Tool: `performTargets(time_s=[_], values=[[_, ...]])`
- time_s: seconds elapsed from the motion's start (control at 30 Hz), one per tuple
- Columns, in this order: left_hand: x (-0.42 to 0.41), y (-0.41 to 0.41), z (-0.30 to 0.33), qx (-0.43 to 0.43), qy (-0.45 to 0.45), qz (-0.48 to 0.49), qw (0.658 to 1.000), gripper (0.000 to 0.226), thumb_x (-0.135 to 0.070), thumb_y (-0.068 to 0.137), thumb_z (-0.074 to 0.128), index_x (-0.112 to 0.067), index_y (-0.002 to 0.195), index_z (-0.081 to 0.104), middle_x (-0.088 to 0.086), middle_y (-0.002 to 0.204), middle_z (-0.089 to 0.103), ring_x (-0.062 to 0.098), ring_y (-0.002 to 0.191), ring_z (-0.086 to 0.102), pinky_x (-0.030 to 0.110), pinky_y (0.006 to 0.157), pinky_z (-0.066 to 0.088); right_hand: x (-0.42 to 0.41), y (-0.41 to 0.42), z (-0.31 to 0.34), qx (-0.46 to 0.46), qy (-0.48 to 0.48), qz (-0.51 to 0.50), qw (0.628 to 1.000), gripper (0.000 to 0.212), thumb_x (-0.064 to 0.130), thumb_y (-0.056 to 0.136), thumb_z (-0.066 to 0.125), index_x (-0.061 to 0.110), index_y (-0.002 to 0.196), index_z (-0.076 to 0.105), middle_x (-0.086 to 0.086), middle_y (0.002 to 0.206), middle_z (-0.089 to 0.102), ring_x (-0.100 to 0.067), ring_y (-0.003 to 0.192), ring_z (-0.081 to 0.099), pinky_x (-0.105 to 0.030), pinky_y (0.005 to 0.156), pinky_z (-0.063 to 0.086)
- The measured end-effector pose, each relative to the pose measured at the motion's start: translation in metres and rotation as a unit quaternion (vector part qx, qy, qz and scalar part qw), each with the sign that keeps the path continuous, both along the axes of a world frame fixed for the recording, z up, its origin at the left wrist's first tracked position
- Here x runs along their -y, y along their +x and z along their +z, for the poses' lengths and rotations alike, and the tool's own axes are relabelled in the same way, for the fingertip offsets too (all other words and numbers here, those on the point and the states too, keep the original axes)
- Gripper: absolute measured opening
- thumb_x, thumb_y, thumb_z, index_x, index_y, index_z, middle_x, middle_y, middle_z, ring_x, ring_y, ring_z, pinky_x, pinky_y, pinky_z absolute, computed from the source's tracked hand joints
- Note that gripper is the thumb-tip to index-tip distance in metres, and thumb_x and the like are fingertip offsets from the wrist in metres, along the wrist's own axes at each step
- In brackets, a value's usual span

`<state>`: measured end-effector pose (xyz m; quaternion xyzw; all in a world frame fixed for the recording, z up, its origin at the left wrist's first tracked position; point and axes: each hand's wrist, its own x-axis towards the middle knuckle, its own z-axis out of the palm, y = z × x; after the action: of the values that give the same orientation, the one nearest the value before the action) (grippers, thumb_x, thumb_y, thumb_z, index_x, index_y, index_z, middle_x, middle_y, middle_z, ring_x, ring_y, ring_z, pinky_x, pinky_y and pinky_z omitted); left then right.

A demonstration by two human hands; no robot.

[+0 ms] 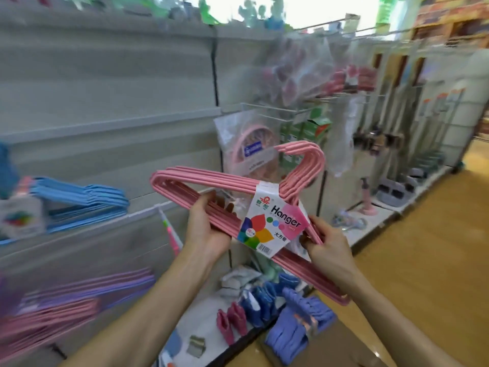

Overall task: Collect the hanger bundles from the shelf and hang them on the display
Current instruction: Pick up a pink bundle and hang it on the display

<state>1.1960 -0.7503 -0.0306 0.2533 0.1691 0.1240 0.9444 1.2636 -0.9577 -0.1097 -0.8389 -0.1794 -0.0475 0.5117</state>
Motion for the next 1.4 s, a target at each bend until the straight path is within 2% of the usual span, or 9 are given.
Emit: performTargets(time_s=[0.17,0.37,0.47,0.57,0.7,0.83,0.97,1.1,1.4], values=[[-0.047,-0.058,0.003,-0.023,0.001,0.107,0.994,0.020,-0.019,0.094,0.058,-0.011,0.076,0.057,0.005,0.069,0.061,0.020,0.057,0.062,0.028,0.054,0.054,-0.059,-0.023,0.004,-0.002,-0.008,0.077,0.997,0.045,0.003,0.078,0.061,0.038,0.107,0.066,0.010,0.083,0.073,-0.014,0.077,0.067,-0.040,0.072,0.056],[-0.117,-0.135,-0.001,0.013,0.013,0.206,0.978,0.011,-0.023,0.090,0.063,-0.013,0.095,0.063,0.007,0.098,0.060,0.023,0.090,0.059,0.040,0.105,0.044,-0.140,-0.066,0.022,0.022,-0.017,0.171,0.985,0.050,-0.001,0.081,0.063,0.038,0.112,0.063,0.010,0.091,0.072,-0.013,0.082,0.067,-0.042,0.078,0.056],[-0.151,-0.184,0.001,0.042,0.011,0.249,0.968,0.027,-0.023,0.090,0.062,-0.011,0.114,0.066,0.010,0.111,0.068,0.026,0.106,0.064,0.044,0.098,0.051,-0.191,-0.094,0.030,0.042,-0.022,0.218,0.975,0.049,-0.002,0.078,0.062,0.026,0.119,0.065,0.010,0.096,0.072,-0.016,0.089,0.067,-0.039,0.084,0.055],[-0.186,-0.238,0.009,0.036,0.020,0.295,0.955,0.015,-0.022,0.094,0.057,-0.010,0.100,0.065,0.011,0.080,0.073,0.027,0.085,0.068,0.044,0.075,0.054,-0.246,-0.132,0.036,0.052,-0.020,0.252,0.966,0.048,0.003,0.077,0.063,0.032,0.116,0.066,0.009,0.095,0.074,-0.016,0.089,0.069,-0.036,0.084,0.054],[-0.243,-0.308,0.014,0.027,0.008,0.348,0.937,0.016,-0.022,0.090,0.062,-0.012,0.102,0.063,0.011,0.104,0.070,0.026,0.099,0.065,0.043,0.095,0.052,-0.316,-0.187,0.040,0.051,-0.013,0.304,0.951,0.046,0.005,0.077,0.063,0.039,0.107,0.065,0.014,0.082,0.071,-0.006,0.079,0.066,-0.030,0.075,0.051],[-0.291,-0.368,0.015,0.019,0.004,0.385,0.923,0.012,-0.024,0.093,0.058,-0.014,0.086,0.059,0.011,0.096,0.060,0.027,0.092,0.059,0.042,0.083,0.053,-0.375,-0.240,0.041,0.031,-0.014,0.332,0.943,0.043,0.005,0.080,0.064,0.039,0.106,0.065,0.011,0.077,0.071,-0.010,0.075,0.065,-0.032,0.072,0.051],[-0.345,-0.426,0.006,0.022,0.008,0.420,0.907,0.012,-0.030,0.090,0.061,-0.019,0.093,0.056,0.009,0.103,0.061,0.028,0.100,0.058,0.044,0.098,0.049,-0.429,-0.284,0.041,0.031,-0.029,0.354,0.934,0.048,0.010,0.081,0.065,0.044,0.115,0.063,0.012,0.086,0.073,-0.014,0.081,0.066,-0.035,0.077,0.053],[-0.385,-0.469,0.001,0.024,-0.009,0.445,0.895,0.014,-0.032,0.091,0.060,-0.018,0.089,0.055,0.006,0.083,0.062,0.022,0.082,0.061,0.037,0.089,0.051,-0.474,-0.322,0.043,0.026,-0.037,0.381,0.924,0.055,0.006,0.083,0.064,0.039,0.126,0.060,0.011,0.098,0.071,-0.011,0.089,0.065,-0.033,0.080,0.050],[-0.468,-0.509,-0.006,0.037,-0.016,0.484,0.874,0.017,-0.032,0.094,0.056,-0.015,0.089,0.056,0.012,0.092,0.063,0.028,0.083,0.063,0.045,0.100,0.048,-0.568,-0.350,0.056,0.054,-0.067,0.403,0.911,0.054,0.015,0.077,0.062,0.039,0.124,0.057,0.010,0.102,0.071,-0.017,0.094,0.066,-0.041,0.086,0.055]])
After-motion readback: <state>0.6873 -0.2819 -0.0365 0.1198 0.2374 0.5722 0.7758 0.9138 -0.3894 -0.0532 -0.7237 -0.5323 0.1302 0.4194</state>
